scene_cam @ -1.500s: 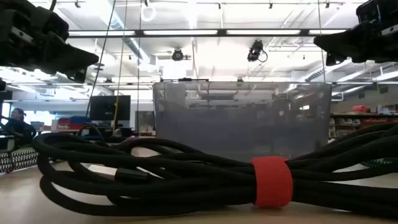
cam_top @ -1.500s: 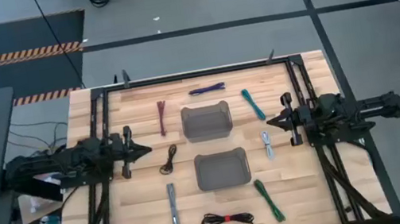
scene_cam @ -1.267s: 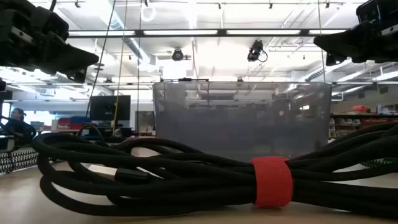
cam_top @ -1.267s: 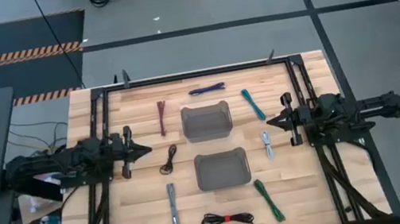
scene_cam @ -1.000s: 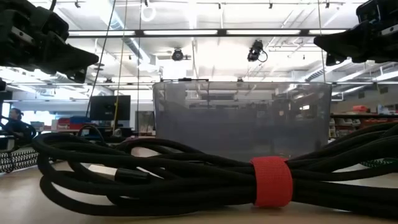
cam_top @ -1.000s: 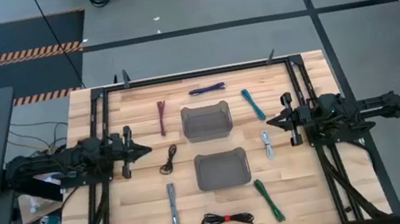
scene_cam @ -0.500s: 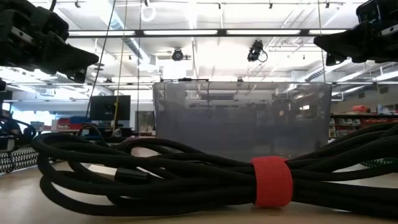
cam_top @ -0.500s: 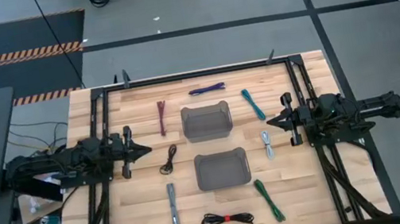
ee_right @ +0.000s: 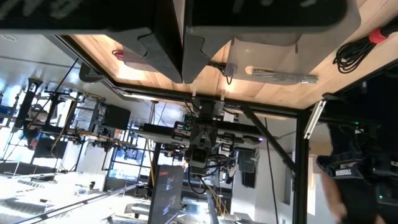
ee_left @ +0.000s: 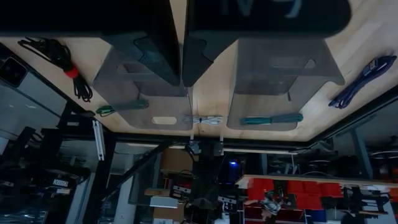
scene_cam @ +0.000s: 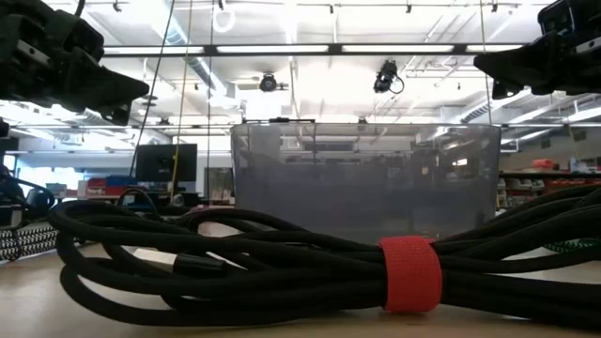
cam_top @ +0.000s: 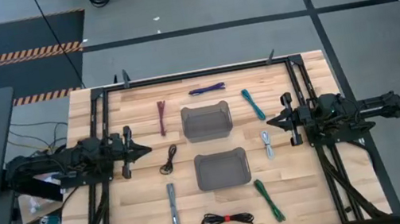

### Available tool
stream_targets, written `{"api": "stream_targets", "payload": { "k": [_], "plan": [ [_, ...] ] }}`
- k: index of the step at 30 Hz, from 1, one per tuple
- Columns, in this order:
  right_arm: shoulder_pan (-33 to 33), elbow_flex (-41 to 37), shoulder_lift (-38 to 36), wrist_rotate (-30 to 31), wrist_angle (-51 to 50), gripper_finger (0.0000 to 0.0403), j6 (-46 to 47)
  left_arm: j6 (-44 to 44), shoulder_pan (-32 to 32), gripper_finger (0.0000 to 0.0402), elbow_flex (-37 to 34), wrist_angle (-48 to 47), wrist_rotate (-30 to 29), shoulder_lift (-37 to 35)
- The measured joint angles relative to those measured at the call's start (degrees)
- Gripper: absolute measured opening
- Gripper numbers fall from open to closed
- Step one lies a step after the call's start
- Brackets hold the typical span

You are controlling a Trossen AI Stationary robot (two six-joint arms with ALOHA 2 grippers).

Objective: Pick and place USB-C Cables

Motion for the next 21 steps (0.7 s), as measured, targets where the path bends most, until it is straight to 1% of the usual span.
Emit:
{"api": "stream_targets", "payload": {
  "k": [21],
  "plan": [
    [0.00, 0.00, 0.00, 0.01, 0.00, 0.0017, 0.00, -0.03, -0.01, 0.0025, 0.00, 0.71, 0.00, 0.00]
  ]
}}
